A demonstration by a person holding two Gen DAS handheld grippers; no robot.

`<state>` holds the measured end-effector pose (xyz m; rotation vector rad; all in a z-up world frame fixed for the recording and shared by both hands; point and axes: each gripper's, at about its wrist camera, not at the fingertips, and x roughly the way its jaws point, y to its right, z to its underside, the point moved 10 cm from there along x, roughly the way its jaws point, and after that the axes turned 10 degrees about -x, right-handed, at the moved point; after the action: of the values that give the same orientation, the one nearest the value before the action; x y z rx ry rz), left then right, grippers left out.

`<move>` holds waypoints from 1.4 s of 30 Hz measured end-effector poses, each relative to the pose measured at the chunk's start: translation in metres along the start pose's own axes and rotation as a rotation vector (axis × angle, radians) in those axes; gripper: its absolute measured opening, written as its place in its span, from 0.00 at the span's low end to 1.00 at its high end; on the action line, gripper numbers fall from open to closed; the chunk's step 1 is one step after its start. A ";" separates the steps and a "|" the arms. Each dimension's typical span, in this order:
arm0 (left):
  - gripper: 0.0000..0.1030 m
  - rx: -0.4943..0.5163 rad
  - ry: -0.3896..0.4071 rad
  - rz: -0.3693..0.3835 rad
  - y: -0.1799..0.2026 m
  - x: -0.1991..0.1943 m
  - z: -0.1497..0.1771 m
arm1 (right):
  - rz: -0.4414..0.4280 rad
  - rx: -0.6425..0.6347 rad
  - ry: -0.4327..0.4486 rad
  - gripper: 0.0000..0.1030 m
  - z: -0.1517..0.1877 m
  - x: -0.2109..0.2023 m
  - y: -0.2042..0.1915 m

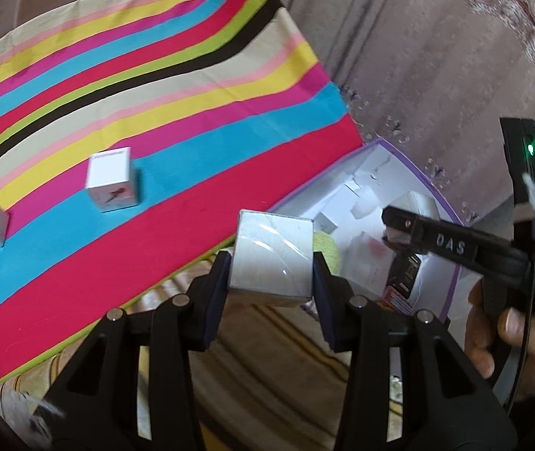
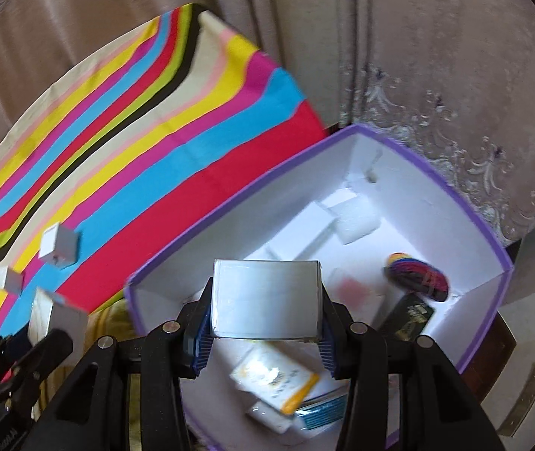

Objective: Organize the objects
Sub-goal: 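Carry both white boxes into the purple-rimmed box and open both grippers, then move both open grippers back over the last two boxes on the cloth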

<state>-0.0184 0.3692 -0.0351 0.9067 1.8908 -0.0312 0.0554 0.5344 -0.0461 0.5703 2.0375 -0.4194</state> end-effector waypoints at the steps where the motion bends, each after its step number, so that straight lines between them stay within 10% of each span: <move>1: 0.45 0.008 -0.005 0.007 0.005 0.001 0.001 | 0.011 0.008 0.004 0.45 -0.001 0.000 0.007; 16: 0.54 0.080 -0.059 0.071 0.054 0.022 0.012 | 0.047 0.075 0.044 0.47 -0.006 -0.007 0.049; 42: 0.71 -0.150 0.043 0.018 -0.019 -0.006 -0.008 | 0.010 0.004 0.038 0.67 -0.005 -0.009 0.008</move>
<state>-0.0347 0.3558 -0.0332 0.8280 1.8970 0.1401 0.0602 0.5415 -0.0362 0.5953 2.0690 -0.4098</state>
